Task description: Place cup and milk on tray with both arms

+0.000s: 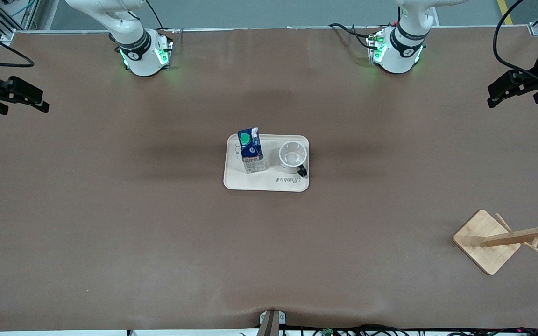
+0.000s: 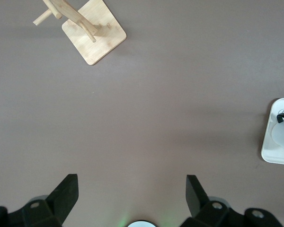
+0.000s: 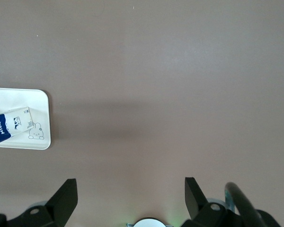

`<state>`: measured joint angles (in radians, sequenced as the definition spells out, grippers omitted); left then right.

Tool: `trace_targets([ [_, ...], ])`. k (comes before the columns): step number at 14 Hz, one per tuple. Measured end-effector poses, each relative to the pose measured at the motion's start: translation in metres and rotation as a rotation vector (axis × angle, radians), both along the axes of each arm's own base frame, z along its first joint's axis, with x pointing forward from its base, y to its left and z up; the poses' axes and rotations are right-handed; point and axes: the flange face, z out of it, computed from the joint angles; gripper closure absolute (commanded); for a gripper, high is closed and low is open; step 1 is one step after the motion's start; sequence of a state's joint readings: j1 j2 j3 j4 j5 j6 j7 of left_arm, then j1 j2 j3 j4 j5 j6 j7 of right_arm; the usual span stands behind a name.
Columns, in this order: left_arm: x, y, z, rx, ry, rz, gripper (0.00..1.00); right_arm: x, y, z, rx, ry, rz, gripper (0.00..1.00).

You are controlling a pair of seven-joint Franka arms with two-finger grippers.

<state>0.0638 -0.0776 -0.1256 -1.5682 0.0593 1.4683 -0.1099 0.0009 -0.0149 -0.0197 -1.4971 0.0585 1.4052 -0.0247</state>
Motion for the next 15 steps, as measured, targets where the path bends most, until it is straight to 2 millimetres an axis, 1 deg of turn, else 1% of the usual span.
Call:
trace_targets([
  [3,-0.0001,0.0,-0.0001,0.0,0.001,0.0,0.0,-0.0001,-0.0021,0.0031,0.0,-0.007,-0.004,0.0],
  [12,-0.0015,-0.0029,-0.0009,-0.024,0.013,-0.002,0.0,-0.0001,-0.0046,0.0034,0.0,-0.007,-0.009,0.0],
  [15,-0.0021,-0.0088,-0.0012,-0.023,0.016,-0.012,0.0,-0.0001,-0.0045,0.0033,0.0,-0.007,-0.008,0.0],
])
